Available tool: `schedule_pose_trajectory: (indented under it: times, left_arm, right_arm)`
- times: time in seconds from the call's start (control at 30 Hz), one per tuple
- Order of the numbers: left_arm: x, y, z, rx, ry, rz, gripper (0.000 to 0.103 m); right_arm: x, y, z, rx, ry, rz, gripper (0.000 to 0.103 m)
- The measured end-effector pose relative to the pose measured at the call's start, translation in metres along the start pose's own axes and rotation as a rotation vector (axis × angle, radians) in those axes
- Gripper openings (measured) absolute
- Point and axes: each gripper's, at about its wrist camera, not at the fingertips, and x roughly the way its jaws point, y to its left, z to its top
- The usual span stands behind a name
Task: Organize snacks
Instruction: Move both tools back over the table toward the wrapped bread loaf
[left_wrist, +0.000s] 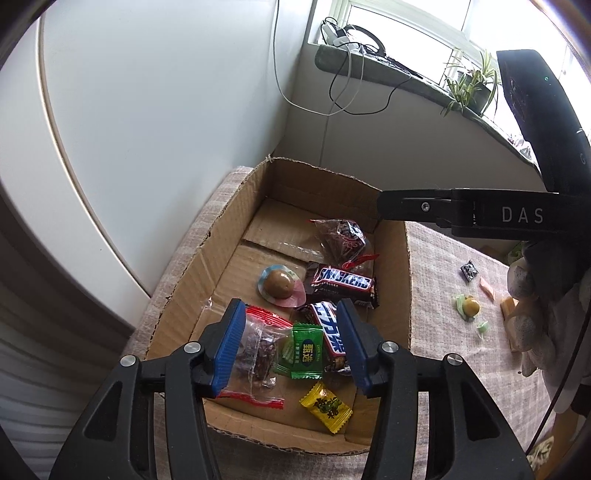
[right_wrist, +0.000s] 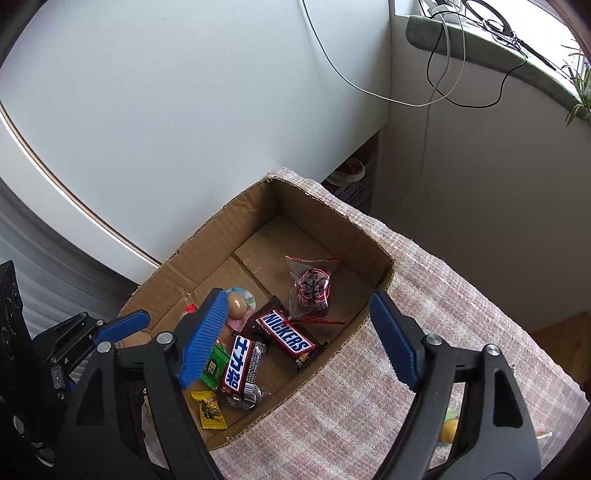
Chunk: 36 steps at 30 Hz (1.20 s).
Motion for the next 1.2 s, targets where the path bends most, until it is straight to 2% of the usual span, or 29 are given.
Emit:
schedule_pose_trajectory:
  times: [0.27,0.47,0.83,1.2]
  left_arm:
    - [-0.002,-0.021,0.002,0.012,-0.001,-0.048,0.05]
    - [0.002,-0.055,0.001,0.058,0.017,-0.114,0.05]
    - [0.019,-0.127,-0.008,0.142,0.076,-0.245,0.05]
    - [0.045,-0.206,-0.019,0.198,0.166,-0.402,0.051]
  right_arm:
    - [-0.04,-0.031,-0.021,0.074,-0.044,-0.029,0.082]
    - [-0.075,-0.076,-0.049,0.174,-0.074,-0.076,0.082]
    - [-0.131,-0.172,-0.12,0.388,-0.092,-0.215,0.082]
    - [-0.158,-0.24,-0.187,0.551,-0.07,-0.272,0.082]
